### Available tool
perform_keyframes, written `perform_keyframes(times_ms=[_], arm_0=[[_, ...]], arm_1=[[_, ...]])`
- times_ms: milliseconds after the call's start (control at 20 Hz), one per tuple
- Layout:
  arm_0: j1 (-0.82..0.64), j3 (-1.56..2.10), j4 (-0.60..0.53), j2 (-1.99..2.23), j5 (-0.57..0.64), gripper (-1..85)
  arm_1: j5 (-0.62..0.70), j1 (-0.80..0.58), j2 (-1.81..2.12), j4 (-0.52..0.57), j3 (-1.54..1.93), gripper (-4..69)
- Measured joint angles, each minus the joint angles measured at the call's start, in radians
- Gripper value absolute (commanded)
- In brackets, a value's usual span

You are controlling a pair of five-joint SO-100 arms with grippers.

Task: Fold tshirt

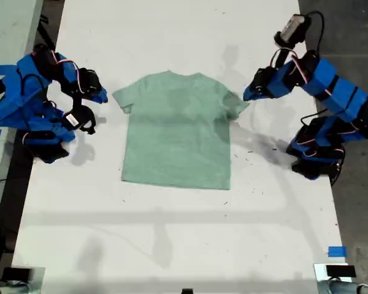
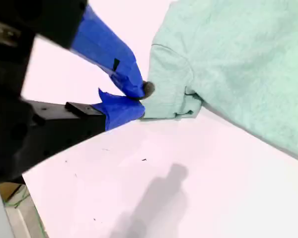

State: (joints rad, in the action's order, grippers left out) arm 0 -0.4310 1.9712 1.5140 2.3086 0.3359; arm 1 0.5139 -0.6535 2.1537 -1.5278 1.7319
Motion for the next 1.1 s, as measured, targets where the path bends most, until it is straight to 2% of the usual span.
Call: perform_keyframes(times_ms=[100, 150, 200, 350, 450, 550, 900, 1100], arm_0=[[-0.054, -0.084, 0.028, -0.101, 0.044, 0.1], [-0.08, -0.115, 0.034, -0.129, 0.069, 0.1], [-0.103, -0.133, 0.035, -0.155, 0.087, 0.1], [-0.155, -0.152, 0.041, -0.19, 0.121, 0.1], [-0.164, -0.152, 0.043, -0.202, 0.135, 0.1], [-0.166, -0.152, 0.043, -0.221, 0.135, 0.1], [-0.166, -0.152, 0.028, -0.247, 0.138, 0.1], [-0.166, -0.152, 0.015, -0.258, 0.138, 0.1]], arm_1=[[0.063, -0.057, -0.089, -0.025, -0.086, 0.3], [0.089, -0.083, -0.12, -0.029, -0.112, 3.3], [0.109, -0.106, -0.143, -0.031, -0.121, 13.6], [0.147, -0.169, -0.172, -0.031, -0.118, 28.2], [0.17, -0.209, -0.172, -0.021, -0.052, 30.5], [0.19, -0.245, -0.172, 0.044, 0.058, 31.5], [0.238, -0.313, -0.195, 0.413, 0.445, 31.5], [0.249, -0.339, -0.275, 0.583, 0.552, 31.4]])
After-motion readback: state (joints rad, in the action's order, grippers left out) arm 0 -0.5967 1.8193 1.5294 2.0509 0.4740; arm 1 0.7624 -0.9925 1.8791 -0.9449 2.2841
